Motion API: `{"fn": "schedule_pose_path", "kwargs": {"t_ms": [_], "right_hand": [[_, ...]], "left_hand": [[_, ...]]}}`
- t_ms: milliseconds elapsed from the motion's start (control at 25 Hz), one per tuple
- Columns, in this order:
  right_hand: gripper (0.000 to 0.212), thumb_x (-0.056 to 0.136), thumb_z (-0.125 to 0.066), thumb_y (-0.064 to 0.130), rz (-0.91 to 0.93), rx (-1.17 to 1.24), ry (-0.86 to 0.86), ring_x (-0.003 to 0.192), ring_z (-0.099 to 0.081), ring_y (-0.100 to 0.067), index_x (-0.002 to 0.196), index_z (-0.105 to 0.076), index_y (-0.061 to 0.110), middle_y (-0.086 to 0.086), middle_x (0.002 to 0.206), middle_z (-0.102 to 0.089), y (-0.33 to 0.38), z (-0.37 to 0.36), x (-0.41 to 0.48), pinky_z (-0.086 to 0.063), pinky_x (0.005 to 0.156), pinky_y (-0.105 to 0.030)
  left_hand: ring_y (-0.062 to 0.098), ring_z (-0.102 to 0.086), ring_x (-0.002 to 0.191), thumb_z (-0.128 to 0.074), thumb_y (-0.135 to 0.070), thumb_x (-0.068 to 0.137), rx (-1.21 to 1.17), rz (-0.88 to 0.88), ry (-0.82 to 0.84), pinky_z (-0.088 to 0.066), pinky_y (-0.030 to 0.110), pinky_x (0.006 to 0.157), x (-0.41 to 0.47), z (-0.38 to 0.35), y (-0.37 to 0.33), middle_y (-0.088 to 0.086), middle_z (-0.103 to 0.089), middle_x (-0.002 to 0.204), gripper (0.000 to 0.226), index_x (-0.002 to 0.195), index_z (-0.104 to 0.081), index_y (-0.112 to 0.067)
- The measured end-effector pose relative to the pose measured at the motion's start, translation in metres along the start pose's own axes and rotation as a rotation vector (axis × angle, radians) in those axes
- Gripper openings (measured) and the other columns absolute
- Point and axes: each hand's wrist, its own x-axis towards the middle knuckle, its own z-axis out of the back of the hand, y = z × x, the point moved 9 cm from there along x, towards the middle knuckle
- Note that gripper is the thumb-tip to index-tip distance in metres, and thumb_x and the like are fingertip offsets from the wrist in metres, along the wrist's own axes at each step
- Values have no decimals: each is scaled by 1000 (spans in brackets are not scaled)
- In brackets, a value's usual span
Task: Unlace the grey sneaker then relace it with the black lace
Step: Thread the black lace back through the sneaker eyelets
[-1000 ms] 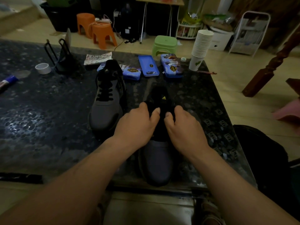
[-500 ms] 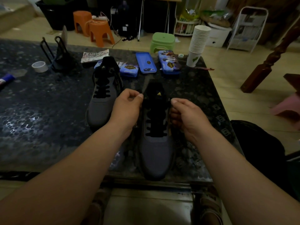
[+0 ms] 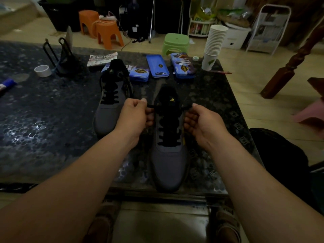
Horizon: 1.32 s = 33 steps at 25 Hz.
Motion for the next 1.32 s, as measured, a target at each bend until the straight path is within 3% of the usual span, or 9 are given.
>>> {"fn": "schedule_pose_path", "kwargs": {"t_ms": [120,240,360,560,680,800,1000,1160,1320], "right_hand": [[23,99,-57,35,-1,-338,103,73,-61,-19,85,-62,18,-1,78,-62,-4,7,-17,-51,68,-35],[45,82,-70,56,125,-774,215,94,-68,-16,111,-66,22,5,100,-72,-13,10,-39,-55,87,-44],[41,89,-69,58,269,-940,140,102,-62,-12,113,-52,29,11,105,-62,-5,5,-56,-50,86,-35],[40,92,-61,60,406,-1138,15,84,-60,-19,98,-54,21,7,87,-59,7,-3,-59,-48,72,-37],[39,99,-53,53,339,-943,120,86,-65,-24,84,-61,18,-1,83,-66,5,6,-47,-50,73,-41],[21,102,-59,29,185,-684,200,89,-67,-26,87,-69,18,-9,93,-71,-5,20,-40,-56,80,-43],[5,93,-73,12,240,-714,299,77,-59,-18,92,-70,10,-8,85,-68,-7,13,-43,-48,71,-35],[12,98,-69,20,254,-763,299,71,-59,-13,92,-72,9,-2,78,-70,1,12,-39,-46,68,-30],[17,99,-67,25,222,-795,295,72,-61,-18,89,-73,12,-7,80,-73,2,10,-33,-48,70,-37]], "left_hand": [[23,-65,87,-54,-53,102,250,76,198,-57,39,72,-20,1,9,7,-65,102,49,127,-55,-11],[15,-70,94,-64,-59,93,552,24,360,-61,36,69,-52,1,16,-2,-70,103,46,118,-58,-21],[17,-70,84,-64,-61,92,708,-129,259,-59,40,68,-58,1,7,-1,-70,92,45,110,-56,-21],[19,-59,75,-58,-59,95,946,-314,118,-35,33,56,-61,-9,-4,-3,-61,82,36,89,-47,-25],[15,-60,73,-55,-56,100,919,-325,174,-38,32,56,-67,-6,-8,-4,-63,81,33,96,-54,-23],[12,-66,80,-56,-49,102,827,-299,235,-53,34,70,-67,2,-6,-5,-69,88,29,111,-57,-22],[14,-65,75,-74,-40,92,809,-399,291,-57,40,72,-70,2,-9,-4,-66,89,27,98,-49,-31],[4,-58,84,-70,-36,95,814,-544,272,-44,11,73,-69,-2,-29,-4,-57,97,13,94,-61,-26],[4,-57,81,-67,-32,98,824,-620,284,-40,15,68,-67,-6,-35,-7,-58,87,13,87,-65,-25]]}}
